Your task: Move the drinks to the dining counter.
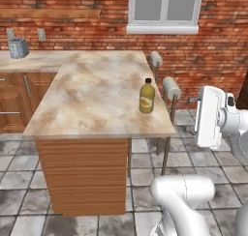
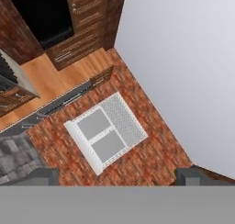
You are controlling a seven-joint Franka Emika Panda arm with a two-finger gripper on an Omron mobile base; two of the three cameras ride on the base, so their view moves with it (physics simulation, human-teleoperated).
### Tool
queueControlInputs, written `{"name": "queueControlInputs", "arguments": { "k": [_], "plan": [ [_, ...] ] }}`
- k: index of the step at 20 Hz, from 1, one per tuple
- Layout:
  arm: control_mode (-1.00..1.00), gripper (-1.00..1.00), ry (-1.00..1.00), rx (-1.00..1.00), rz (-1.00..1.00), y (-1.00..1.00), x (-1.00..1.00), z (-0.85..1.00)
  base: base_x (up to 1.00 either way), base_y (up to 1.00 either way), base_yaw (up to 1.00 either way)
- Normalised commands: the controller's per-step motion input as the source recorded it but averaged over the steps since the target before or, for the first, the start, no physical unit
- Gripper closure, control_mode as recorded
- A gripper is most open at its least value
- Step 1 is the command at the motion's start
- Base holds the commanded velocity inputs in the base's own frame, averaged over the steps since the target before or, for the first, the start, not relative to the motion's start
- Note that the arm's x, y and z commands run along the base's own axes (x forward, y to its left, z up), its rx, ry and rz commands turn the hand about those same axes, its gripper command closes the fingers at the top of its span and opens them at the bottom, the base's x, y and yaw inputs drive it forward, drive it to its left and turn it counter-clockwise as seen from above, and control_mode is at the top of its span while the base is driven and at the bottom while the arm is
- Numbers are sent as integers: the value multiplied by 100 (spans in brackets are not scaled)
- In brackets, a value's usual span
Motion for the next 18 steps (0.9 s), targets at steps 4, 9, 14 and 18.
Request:
{"name": "queueControlInputs", "arguments": {
  "k": [4, 9, 14, 18],
  "plan": [
    [100, -100, 0, 0, 0, 0, 0, 0, -39, 0, 43],
    [100, -100, 0, 0, 0, 0, 0, 0, -6, 0, 54],
    [100, -100, 0, 0, 0, 0, 0, 0, 0, 0, 60],
    [100, -100, 0, 0, 0, 0, 0, 0, 0, 0, 62]
  ]
}}
